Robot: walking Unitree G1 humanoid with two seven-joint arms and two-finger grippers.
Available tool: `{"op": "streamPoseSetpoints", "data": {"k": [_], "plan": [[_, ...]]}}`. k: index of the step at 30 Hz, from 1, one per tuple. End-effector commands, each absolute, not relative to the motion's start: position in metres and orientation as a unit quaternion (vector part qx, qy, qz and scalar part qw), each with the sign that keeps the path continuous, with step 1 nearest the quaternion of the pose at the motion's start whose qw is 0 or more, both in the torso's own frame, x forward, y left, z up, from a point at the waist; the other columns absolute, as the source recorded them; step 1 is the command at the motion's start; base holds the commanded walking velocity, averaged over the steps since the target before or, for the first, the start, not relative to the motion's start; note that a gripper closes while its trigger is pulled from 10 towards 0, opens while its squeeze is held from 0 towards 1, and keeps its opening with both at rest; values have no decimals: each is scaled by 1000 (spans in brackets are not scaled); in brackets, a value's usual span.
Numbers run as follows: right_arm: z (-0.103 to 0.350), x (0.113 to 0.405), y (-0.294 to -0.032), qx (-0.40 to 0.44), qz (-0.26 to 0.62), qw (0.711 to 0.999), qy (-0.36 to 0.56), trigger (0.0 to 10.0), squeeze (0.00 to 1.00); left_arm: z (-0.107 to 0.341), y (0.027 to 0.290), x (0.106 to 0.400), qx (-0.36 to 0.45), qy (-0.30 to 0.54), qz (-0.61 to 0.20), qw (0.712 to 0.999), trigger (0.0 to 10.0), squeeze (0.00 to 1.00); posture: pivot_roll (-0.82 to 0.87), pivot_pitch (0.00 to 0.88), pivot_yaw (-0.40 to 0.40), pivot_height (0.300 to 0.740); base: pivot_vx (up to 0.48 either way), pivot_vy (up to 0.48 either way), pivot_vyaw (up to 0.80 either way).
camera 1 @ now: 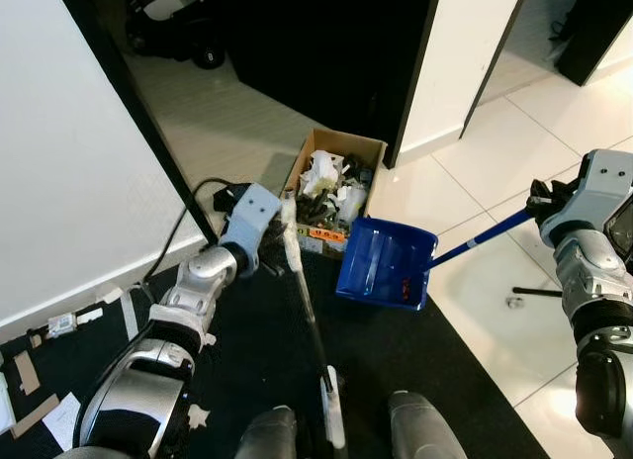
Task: Sweep floor
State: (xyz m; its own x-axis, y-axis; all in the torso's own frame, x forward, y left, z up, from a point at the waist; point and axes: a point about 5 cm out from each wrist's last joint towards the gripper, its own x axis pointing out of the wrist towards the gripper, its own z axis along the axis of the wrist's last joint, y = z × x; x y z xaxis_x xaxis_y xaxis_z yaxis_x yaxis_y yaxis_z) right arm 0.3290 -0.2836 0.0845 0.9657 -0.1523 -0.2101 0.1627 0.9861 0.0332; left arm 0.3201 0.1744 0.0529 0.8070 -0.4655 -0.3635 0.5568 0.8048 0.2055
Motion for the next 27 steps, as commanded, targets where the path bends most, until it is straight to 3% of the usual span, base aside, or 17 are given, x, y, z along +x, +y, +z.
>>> {"op": "streamPoseSetpoints", "data": {"k": [1,14,22,27], "plan": [[43,309,-271,6,-54,975,216,10000,0,68,193,329,188,124,-242,944,10000,0,-11,43,26,740,0,0,0],[46,312,-272,7,-57,976,209,10000,0,99,224,341,286,83,-240,924,10000,0,-5,43,26,740,0,0,0],[45,311,-271,9,-57,976,209,10000,0,103,227,342,286,74,-240,925,10000,0,-2,44,25,740,0,0,0],[45,311,-271,9,-56,976,210,10000,0,105,219,342,246,56,-256,933,10000,0,-3,43,26,740,0,0,0]]}}
